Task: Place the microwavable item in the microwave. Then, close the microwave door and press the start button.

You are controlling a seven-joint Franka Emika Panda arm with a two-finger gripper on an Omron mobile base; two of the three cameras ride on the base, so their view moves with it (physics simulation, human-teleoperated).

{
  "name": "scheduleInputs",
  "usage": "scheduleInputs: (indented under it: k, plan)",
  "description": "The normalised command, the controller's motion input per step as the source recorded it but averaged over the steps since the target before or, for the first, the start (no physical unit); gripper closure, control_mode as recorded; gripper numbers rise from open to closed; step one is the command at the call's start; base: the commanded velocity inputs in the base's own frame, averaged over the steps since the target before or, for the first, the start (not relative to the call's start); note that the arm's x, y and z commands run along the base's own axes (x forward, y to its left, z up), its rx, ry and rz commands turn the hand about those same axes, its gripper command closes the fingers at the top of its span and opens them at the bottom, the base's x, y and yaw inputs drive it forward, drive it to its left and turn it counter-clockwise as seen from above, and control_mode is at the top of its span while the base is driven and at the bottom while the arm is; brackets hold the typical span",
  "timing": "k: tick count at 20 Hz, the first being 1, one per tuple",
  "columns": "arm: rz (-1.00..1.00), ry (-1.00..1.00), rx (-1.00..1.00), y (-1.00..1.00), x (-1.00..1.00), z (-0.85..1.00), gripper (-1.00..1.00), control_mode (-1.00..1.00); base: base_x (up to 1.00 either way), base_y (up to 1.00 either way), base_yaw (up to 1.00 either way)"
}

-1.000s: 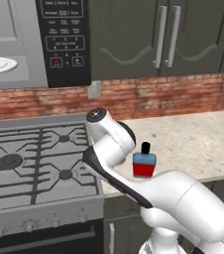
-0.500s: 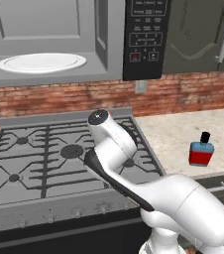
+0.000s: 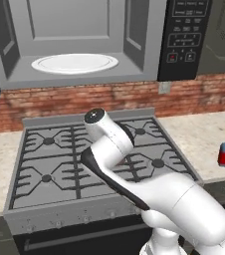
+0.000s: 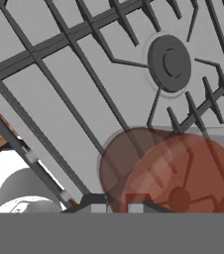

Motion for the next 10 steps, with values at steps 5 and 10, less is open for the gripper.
scheduleInputs:
  k: [5,10]
  plan:
    - [0.0,0.0,0.0,0.0,0.0,0.0,1.0,1.0,0.53,0.34,0.0]
    - [0.0,0.0,0.0,0.0,0.0,0.0,1.0,1.0,0.13,0.66,0.0]
